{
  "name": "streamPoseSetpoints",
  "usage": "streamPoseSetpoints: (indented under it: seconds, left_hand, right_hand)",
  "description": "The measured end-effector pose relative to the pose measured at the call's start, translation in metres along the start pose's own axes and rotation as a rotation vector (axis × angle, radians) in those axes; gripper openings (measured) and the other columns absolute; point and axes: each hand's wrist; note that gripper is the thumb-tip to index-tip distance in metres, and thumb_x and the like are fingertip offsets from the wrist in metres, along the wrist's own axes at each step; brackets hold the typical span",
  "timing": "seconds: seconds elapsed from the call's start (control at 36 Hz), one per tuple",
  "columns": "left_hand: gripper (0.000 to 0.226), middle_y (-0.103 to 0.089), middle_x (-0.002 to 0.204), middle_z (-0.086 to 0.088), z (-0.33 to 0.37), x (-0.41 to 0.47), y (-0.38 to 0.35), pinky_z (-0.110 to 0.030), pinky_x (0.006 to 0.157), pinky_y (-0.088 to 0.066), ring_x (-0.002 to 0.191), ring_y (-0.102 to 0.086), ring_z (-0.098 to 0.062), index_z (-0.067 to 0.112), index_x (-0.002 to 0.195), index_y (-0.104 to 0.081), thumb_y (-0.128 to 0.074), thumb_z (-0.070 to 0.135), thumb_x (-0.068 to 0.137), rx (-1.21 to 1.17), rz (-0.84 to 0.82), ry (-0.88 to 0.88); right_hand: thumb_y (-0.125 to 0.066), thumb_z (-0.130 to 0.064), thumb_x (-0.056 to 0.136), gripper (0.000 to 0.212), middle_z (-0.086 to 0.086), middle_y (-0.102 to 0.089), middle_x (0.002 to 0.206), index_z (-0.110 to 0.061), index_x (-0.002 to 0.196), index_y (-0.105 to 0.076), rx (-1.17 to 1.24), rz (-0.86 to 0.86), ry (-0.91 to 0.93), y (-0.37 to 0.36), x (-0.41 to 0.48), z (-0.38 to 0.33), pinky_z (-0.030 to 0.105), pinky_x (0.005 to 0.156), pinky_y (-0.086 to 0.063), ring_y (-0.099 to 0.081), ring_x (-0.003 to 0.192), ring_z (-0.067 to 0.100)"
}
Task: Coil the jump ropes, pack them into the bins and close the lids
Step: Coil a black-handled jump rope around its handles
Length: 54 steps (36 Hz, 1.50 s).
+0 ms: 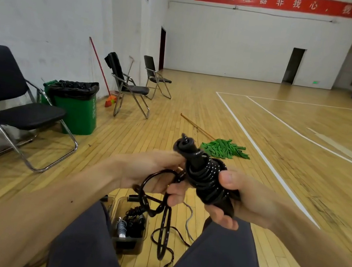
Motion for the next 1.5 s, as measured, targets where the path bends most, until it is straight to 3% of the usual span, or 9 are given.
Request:
streamPoseSetpoints:
  seconds: [0.11,0.22,0.33,0.5,0.67,0.92,1.11,1.28,1.5]
  left_hand:
    - [0.037,-0.050,0.067,0.006,0.009,-0.003,-0.008,-0.029,0.075,-0.051,0.063,-0.058,-0.014,0.017,0.105,-0.067,-0.056,0.052,0.095,-0.156,-0.219,-0.015]
    - [0.035,-0.049,0.072,0.004,0.008,-0.003,-0.005,-0.039,0.090,-0.051,0.064,-0.056,-0.011,0.010,0.119,-0.056,-0.063,0.035,0.095,-0.139,-0.246,-0.040]
    - [0.029,-0.051,0.073,0.001,0.008,-0.003,-0.007,-0.032,0.073,-0.054,0.066,-0.055,-0.013,0.010,0.115,-0.060,-0.069,0.022,0.091,-0.190,-0.210,-0.038]
    - [0.036,-0.052,0.078,-0.003,0.005,-0.005,-0.010,-0.037,0.074,-0.056,0.068,-0.053,-0.016,0.012,0.128,-0.060,-0.059,0.030,0.096,0.034,-0.077,0.064]
    - [0.033,-0.044,0.058,0.002,-0.001,-0.003,-0.015,-0.026,0.056,-0.053,0.046,-0.040,-0.008,0.010,0.122,-0.064,-0.044,0.030,0.105,0.169,0.131,0.077]
    - [0.028,-0.033,0.056,0.008,-0.008,-0.012,-0.011,-0.024,0.051,-0.041,0.052,-0.033,-0.007,0.011,0.115,-0.066,-0.046,0.027,0.106,0.342,0.409,0.053]
    - [0.025,-0.034,0.054,0.008,-0.002,-0.014,-0.018,-0.022,0.047,-0.030,0.048,-0.030,-0.008,0.013,0.102,-0.069,-0.048,0.026,0.105,0.483,0.439,0.024]
    - [0.024,-0.044,0.053,0.008,0.017,-0.025,-0.020,-0.021,0.050,-0.033,0.050,-0.040,-0.009,0.024,0.091,-0.069,-0.050,0.031,0.103,0.819,0.427,-0.093]
    - [0.023,-0.048,0.053,0.011,0.038,-0.033,-0.018,-0.017,0.052,-0.036,0.049,-0.043,-0.005,0.017,0.095,-0.070,-0.052,0.029,0.101,0.936,0.413,-0.247]
  right_hand:
    - [-0.078,-0.070,0.068,0.096,0.006,-0.059,0.060,0.009,0.114,-0.050,0.049,0.098,0.024,0.005,0.000,0.003,0.021,0.040,-0.043,-0.055,0.043,0.013]
    - [-0.079,-0.071,0.065,0.087,0.006,-0.057,0.060,-0.001,0.112,-0.056,0.059,0.178,0.023,0.008,-0.002,0.003,0.022,0.040,-0.042,-0.053,0.043,0.014]
    - [-0.079,-0.072,0.063,0.083,0.009,-0.055,0.061,-0.005,0.109,-0.064,0.047,0.260,0.040,0.012,-0.002,0.005,0.022,0.040,-0.041,-0.051,0.045,0.016]
    - [-0.085,-0.073,0.046,0.087,0.007,-0.055,0.060,-0.004,0.091,-0.059,0.121,0.520,0.061,0.022,-0.002,-0.001,0.021,0.037,-0.039,-0.049,0.043,0.015]
    - [-0.067,-0.056,0.080,0.059,0.012,-0.054,0.063,-0.002,0.100,-0.058,0.066,0.697,0.010,0.033,-0.004,0.001,0.025,0.040,-0.038,-0.048,0.048,0.020]
    - [-0.059,-0.054,0.092,0.049,0.006,-0.056,0.063,-0.005,0.095,-0.059,0.050,0.955,-0.031,0.068,-0.017,0.010,0.024,0.041,-0.040,-0.048,0.049,0.017]
    - [-0.070,-0.048,0.088,0.051,0.013,-0.062,0.066,0.001,0.096,-0.068,-0.008,1.084,-0.135,0.081,-0.013,0.026,0.030,0.047,-0.043,-0.053,0.050,0.022]
    - [-0.072,-0.046,0.089,0.053,0.014,-0.065,0.064,0.006,0.098,-0.070,-0.056,1.134,-0.190,0.084,0.002,0.033,0.028,0.043,-0.043,-0.053,0.047,0.022]
    - [-0.071,-0.049,0.089,0.052,0.012,-0.067,0.062,0.003,0.096,-0.068,-0.308,0.973,-0.275,0.070,0.012,0.037,0.027,0.043,-0.045,-0.056,0.047,0.021]
Point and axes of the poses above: each hand's wrist, its own x-axis towards the middle knuckle, its own y-axis out of the back of the hand, z = x × y
